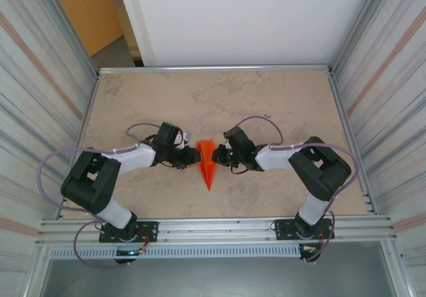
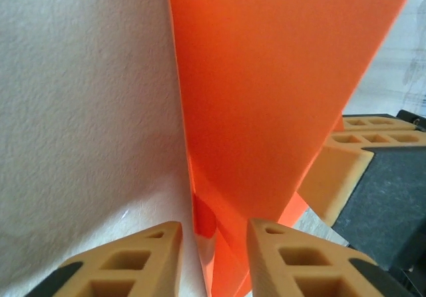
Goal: Fold a paper plane with a square sheet of paper (pick it up from the middle)
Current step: Turn over the paper plane at the center of the table.
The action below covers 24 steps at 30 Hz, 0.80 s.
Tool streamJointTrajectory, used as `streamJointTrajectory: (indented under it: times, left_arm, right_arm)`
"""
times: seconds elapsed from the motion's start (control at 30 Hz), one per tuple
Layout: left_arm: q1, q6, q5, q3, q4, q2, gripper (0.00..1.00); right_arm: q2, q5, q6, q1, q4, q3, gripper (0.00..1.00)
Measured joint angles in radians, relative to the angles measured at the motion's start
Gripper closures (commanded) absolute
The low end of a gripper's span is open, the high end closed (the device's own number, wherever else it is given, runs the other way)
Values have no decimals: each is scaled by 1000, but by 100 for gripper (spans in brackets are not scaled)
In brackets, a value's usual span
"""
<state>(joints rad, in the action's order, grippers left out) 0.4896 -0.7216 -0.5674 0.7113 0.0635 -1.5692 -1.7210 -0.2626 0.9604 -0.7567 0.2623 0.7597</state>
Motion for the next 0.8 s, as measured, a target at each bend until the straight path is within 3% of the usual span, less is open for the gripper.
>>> streamJointTrajectory:
  times: [0.13, 0.37, 0.6, 0.8]
  left_arm:
    - [0, 3, 2, 21, 7, -29, 82]
    - [0, 10, 19, 48, 47, -40, 93]
    - [0, 16, 34, 57, 72, -43, 98]
    - [-10, 28, 37, 69, 86, -43, 98]
  right_arm:
    - [0, 0, 0, 4, 0, 0, 91]
    - [0, 0, 0, 11, -13, 0, 81]
    - [0, 2, -2, 11, -47, 1, 93]
    - [16, 8, -7, 26, -75, 1, 94]
